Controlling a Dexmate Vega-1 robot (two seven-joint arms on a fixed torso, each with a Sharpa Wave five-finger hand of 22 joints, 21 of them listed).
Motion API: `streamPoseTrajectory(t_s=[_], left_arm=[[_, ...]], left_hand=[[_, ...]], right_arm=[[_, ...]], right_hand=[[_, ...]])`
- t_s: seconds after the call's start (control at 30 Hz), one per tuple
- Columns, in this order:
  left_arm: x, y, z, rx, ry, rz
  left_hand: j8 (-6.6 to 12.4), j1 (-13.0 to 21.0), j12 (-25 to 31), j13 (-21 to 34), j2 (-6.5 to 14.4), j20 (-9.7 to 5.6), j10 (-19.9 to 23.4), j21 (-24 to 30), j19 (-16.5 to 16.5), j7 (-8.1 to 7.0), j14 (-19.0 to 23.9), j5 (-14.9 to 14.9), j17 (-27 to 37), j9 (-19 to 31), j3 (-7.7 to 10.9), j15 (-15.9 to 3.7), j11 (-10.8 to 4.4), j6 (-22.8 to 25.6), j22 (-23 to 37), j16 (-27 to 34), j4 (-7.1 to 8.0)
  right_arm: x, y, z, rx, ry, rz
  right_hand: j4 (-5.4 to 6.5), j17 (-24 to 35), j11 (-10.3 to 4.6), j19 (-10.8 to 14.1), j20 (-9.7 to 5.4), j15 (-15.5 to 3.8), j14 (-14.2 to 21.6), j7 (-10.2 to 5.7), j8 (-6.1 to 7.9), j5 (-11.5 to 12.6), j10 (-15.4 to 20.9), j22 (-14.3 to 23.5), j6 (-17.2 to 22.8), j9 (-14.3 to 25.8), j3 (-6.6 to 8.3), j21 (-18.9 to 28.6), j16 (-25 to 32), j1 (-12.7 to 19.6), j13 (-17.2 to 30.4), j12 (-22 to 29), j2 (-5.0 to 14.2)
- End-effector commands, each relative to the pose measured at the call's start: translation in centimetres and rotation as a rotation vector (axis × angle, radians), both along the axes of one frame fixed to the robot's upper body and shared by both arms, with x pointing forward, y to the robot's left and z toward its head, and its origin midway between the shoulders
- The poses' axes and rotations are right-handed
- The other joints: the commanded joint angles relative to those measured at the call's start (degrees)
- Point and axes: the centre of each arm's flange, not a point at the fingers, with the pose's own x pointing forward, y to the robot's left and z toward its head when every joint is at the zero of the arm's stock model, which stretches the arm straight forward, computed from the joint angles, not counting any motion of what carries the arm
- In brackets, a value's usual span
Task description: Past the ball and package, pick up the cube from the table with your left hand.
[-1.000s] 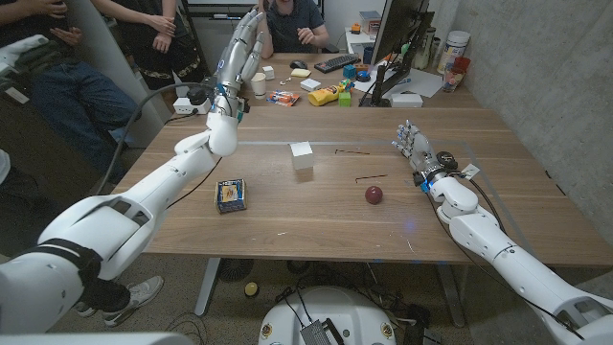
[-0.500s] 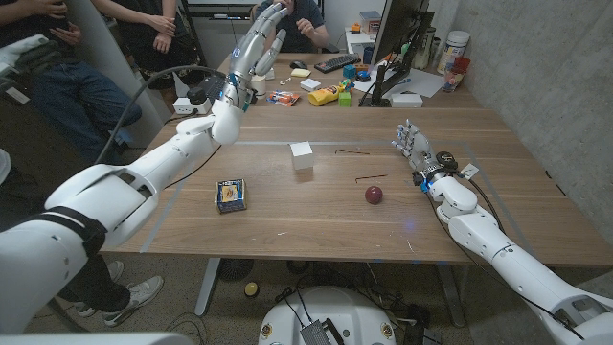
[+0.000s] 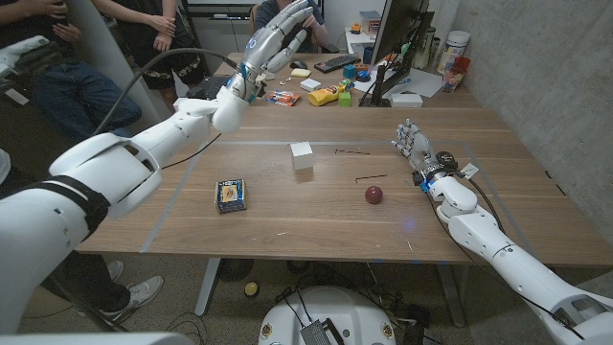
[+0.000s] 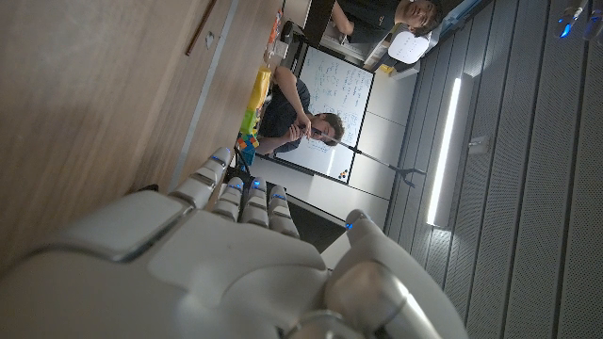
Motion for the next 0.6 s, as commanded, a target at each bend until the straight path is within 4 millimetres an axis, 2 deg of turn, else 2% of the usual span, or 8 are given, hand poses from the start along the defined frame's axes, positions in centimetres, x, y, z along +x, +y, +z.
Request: streamPoseTrajectory(t_s=[0.03,0.13,0.2,0.3,0.37,0.4,0.5,0.6], left_arm=[[-0.02,-1.06,0.4,0.097,0.011,0.013],[0.03,-0.97,0.3,0.103,0.014,0.027],[-0.03,-0.85,0.21,0.106,0.014,0.042],[-0.11,-0.79,0.11,0.114,0.016,0.072],[-0.16,-0.77,0.03,0.124,0.022,0.091],[-0.16,-0.77,0.0,0.129,0.025,0.099],[-0.1,-0.74,-0.08,0.143,0.042,0.127],[0.07,-0.68,-0.18,0.164,0.06,0.157]], left_hand=[[0.04,0.9,0.1,0.2,3.2,1.78,0.2,-0.2,0.1,-0.87,-0.4,0.2,0.4,0.3,0.2,-0.83,0.16,-0.5,0.0,0.2,0.61],[0.09,1.0,0.4,0.3,3.0,1.73,1.0,0.1,1.0,-0.82,0.3,0.1,0.4,0.4,0.17,-0.52,0.5,-0.8,0.0,0.5,0.95],[0.21,1.1,0.9,0.5,1.7,1.73,2.1,0.1,1.4,-1.08,0.8,0.0,0.2,0.5,-0.34,-0.61,0.73,-0.9,0.0,0.5,0.37],[0.44,1.8,1.4,0.8,-0.2,2.88,3.4,0.1,2.0,-3.85,1.4,-0.1,-0.1,0.6,-1.38,-1.06,0.27,-0.9,0.0,0.3,-1.61],[0.69,2.6,1.4,1.0,-2.0,4.47,3.6,-0.2,2.2,-6.95,1.8,0.0,-0.2,0.5,-2.48,-1.91,-0.59,-0.3,-0.1,0.3,-4.0],[0.69,2.9,1.3,1.0,-3.1,6.05,3.6,-0.4,2.1,-9.05,1.8,0.0,-0.1,0.5,-3.32,-2.2,-0.85,-0.2,-0.1,0.2,-5.3],[0.73,3.2,1.1,1.1,-4.7,6.82,3.1,-0.3,2.9,-10.46,2.2,0.0,0.0,0.5,-4.35,-2.96,-1.62,0.1,-0.1,0.3,-6.75],[0.7,3.7,0.8,1.1,-6.0,8.21,2.3,-0.3,3.7,-10.67,2.0,0.0,0.1,0.4,-5.1,-3.08,-2.11,0.3,-0.1,0.2,-8.23]], right_arm=[[-0.2,-0.35,-0.24,0.01,0.0,-0.009],[-0.25,-0.4,-0.23,0.009,-0.002,-0.01],[-0.29,-0.43,-0.17,0.009,-0.005,-0.011],[-0.29,-0.44,-0.12,0.008,-0.006,-0.012],[-0.28,-0.44,-0.08,0.009,-0.009,-0.011],[-0.29,-0.44,-0.07,0.009,-0.011,-0.012],[-0.32,-0.4,0.01,0.009,-0.016,-0.011],[-0.29,-0.38,0.08,0.01,-0.017,-0.012]], right_hand=[[0.12,0.2,0.3,0.3,-0.07,-0.01,0.1,0.5,0.38,0.3,-0.1,0.2,0.2,0.3,-0.34,0.3,0.4,-0.4,0.2,0.4,0.17],[0.17,0.2,0.34,0.3,-0.08,0.0,0.1,0.45,0.38,0.3,-0.1,0.2,0.2,0.3,-0.42,0.3,0.4,-0.4,0.2,0.4,0.17],[0.18,0.2,0.28,0.3,-0.1,0.0,0.1,0.47,0.39,0.4,-0.1,0.2,0.2,0.3,-0.44,0.3,0.4,-0.4,0.2,0.4,0.17],[0.2,0.2,0.39,0.4,-0.06,0.03,0.1,0.48,0.4,0.4,-0.1,0.2,0.2,0.3,-0.49,0.4,0.4,-0.4,0.2,0.4,0.17],[0.23,0.2,0.26,0.4,-0.02,0.03,0.2,0.53,0.4,0.4,0.0,0.2,0.2,0.3,-0.54,0.3,0.4,-0.4,0.2,0.4,0.16],[0.25,0.2,0.31,0.4,-0.02,0.0,0.1,0.55,0.4,0.4,0.0,0.2,0.2,0.3,-0.57,0.4,0.4,-0.4,0.2,0.4,0.16],[0.28,0.2,0.06,0.4,-0.02,0.09,0.3,0.55,0.41,0.4,0.0,0.2,0.2,0.3,-0.65,0.4,0.5,-0.4,0.2,0.4,0.13],[0.32,0.2,-0.13,0.4,-0.04,0.02,0.3,0.53,0.41,0.5,0.0,0.2,0.2,0.3,-0.74,0.4,0.5,-0.5,0.2,0.4,0.1]])
